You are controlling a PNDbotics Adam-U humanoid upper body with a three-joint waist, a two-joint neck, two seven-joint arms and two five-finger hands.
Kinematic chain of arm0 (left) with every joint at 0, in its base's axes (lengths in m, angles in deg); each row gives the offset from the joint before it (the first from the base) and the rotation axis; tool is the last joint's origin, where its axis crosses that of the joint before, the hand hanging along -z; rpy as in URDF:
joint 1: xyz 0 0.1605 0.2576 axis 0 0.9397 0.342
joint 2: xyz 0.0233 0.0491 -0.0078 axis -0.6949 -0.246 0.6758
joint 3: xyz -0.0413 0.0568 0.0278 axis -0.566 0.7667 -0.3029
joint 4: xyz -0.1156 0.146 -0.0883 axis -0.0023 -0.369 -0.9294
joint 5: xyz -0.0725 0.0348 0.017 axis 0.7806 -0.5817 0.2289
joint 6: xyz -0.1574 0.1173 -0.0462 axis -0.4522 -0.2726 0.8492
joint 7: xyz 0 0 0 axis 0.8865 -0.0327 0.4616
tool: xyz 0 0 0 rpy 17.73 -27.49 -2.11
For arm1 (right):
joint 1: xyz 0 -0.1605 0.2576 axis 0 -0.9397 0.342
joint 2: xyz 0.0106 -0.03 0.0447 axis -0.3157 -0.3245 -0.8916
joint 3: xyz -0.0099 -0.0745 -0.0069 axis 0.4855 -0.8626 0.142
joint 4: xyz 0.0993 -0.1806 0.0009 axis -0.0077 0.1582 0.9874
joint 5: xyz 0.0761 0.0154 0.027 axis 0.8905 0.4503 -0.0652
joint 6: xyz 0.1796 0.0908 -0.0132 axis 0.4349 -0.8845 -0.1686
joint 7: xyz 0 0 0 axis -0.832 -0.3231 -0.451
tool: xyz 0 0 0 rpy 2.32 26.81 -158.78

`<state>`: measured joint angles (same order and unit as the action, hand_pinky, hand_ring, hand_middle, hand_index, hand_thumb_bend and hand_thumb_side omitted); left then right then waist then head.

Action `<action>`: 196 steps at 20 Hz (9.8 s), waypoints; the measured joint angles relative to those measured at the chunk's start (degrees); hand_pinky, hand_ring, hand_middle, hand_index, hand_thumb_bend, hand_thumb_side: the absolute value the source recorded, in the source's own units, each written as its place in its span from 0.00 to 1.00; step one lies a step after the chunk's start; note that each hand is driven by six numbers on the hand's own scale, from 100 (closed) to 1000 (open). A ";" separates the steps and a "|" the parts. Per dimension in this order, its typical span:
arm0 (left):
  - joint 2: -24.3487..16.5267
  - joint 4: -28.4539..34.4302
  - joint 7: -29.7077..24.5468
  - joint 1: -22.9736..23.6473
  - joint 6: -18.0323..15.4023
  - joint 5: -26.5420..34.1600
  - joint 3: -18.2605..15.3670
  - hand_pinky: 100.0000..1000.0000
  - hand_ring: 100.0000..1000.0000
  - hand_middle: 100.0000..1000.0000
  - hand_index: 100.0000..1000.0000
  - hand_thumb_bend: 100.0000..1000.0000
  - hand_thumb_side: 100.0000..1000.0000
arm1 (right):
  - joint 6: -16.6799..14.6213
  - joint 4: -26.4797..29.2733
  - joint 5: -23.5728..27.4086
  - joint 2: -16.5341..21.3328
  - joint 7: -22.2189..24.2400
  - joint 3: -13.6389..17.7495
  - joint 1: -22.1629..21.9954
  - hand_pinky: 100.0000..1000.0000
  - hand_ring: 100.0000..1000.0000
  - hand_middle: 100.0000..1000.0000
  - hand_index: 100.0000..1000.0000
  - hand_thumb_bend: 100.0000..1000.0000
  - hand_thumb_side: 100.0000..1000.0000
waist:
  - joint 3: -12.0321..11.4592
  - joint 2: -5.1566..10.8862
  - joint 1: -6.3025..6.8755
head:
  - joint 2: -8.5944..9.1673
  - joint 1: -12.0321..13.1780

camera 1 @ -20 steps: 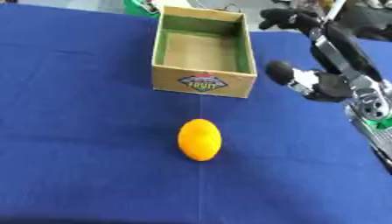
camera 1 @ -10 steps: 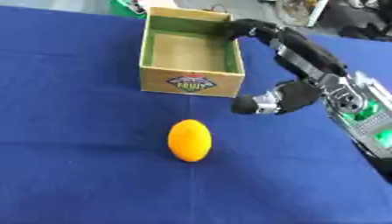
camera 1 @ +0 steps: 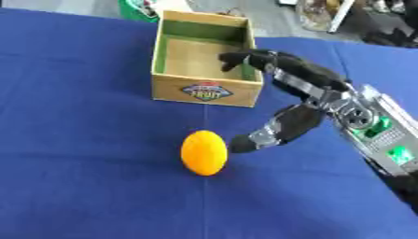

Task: Pick up objects on the table and place them in the box.

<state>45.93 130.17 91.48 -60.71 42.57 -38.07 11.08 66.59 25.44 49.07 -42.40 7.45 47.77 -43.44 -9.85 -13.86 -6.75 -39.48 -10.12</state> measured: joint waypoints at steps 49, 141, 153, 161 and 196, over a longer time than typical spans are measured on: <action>0.15 0.00 -0.45 -0.38 0.46 0.01 -0.02 0.42 0.41 0.39 0.67 0.00 0.81 | 13.45 -9.18 -24.28 -9.55 8.91 -9.77 0.36 0.95 1.00 0.79 0.97 0.66 0.53 | -0.85 -1.04 -0.11 | 1.37 0.30; 0.62 0.00 -0.93 -0.74 0.79 0.00 -0.40 0.42 0.40 0.38 0.66 0.00 0.82 | 20.71 -0.53 -18.35 -8.14 -4.63 -1.89 6.11 0.73 0.82 0.46 0.62 0.00 0.40 | -0.50 -1.75 -0.26 | 2.90 0.43; 0.62 0.00 -1.36 -0.73 0.48 -0.21 -0.40 0.42 0.40 0.38 0.66 0.00 0.81 | 25.35 -2.41 -16.44 -3.89 -5.62 3.24 20.95 0.68 0.78 0.46 0.62 0.00 0.39 | -1.51 -3.41 -0.04 | 4.50 -0.19; 0.62 0.00 -2.12 -0.85 0.10 -0.21 -0.34 0.42 0.40 0.38 0.66 0.00 0.81 | 25.72 -17.70 -15.81 -7.21 -9.32 3.06 30.15 0.60 0.77 0.45 0.62 0.00 0.39 | -3.98 -4.98 -0.15 | 6.28 -1.80; 0.62 0.00 -3.38 -1.34 0.17 -0.01 0.35 0.42 0.40 0.37 0.66 0.00 0.81 | 15.91 -59.95 -40.71 -17.43 3.04 7.65 40.25 0.60 0.86 0.68 0.80 0.00 0.60 | -6.70 -5.90 -1.52 | 8.39 -4.52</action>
<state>46.55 130.17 88.09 -62.05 42.75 -38.09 11.43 82.50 -34.51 8.35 -59.83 10.49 55.42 -3.19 -16.55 -19.76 -8.27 -31.09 -14.64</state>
